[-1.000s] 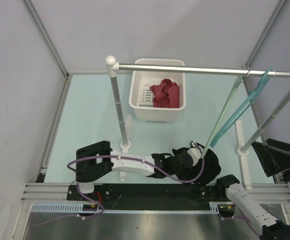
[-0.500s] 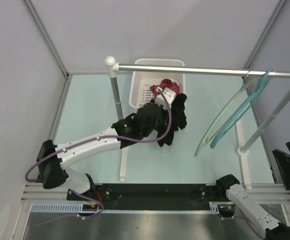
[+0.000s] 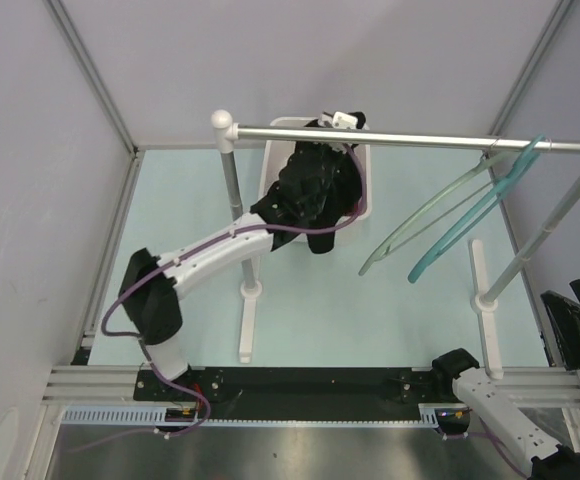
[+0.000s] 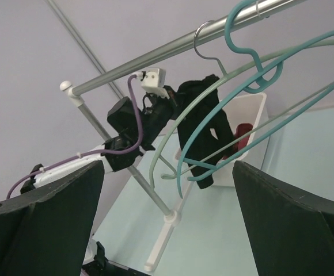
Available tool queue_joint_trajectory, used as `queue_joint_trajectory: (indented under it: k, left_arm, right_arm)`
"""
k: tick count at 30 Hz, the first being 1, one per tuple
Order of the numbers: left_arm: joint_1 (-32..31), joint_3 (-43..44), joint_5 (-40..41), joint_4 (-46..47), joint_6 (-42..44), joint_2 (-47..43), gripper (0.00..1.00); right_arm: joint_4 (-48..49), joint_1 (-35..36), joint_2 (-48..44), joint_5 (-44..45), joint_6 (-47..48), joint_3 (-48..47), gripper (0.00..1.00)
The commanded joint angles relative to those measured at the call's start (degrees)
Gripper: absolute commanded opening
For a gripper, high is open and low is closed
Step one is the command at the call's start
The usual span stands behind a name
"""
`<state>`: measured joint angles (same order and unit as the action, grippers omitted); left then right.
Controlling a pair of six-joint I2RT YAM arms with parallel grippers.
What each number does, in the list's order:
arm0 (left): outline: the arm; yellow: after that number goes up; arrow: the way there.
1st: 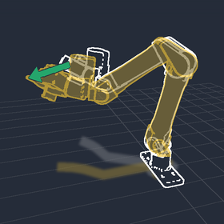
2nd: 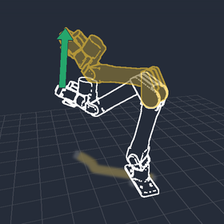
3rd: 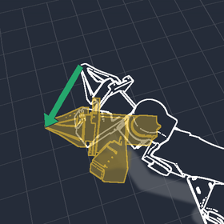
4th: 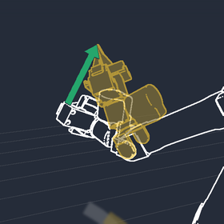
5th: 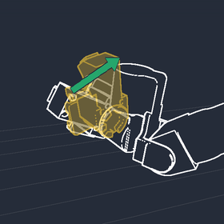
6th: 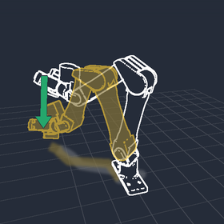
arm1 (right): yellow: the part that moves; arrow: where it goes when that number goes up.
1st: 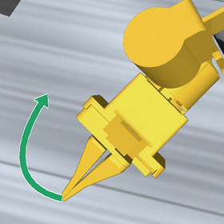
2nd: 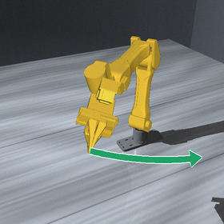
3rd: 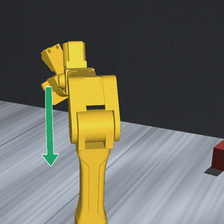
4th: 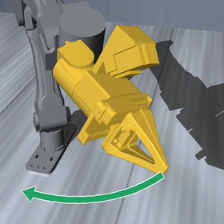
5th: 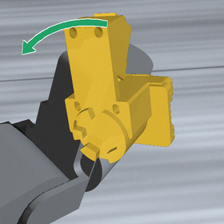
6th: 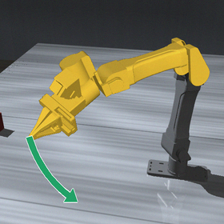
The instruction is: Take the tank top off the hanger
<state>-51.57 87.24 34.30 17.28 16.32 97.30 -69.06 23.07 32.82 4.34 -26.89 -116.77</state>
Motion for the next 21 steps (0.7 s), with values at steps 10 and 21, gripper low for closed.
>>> queue_joint_trajectory:
  k: [10,21]
  left_arm:
    - [4.4,6.9,-2.3,0.6,2.5,9.5,0.26]
    - [4.1,3.8,-7.9,-20.0,-12.3,-4.3,0.91]
  right_arm:
    - [-2.1,0.1,-0.8,-1.3,1.4,5.1,1.00]
    - [-6.2,0.4,-11.1,-0.3,-4.6,23.9,1.00]
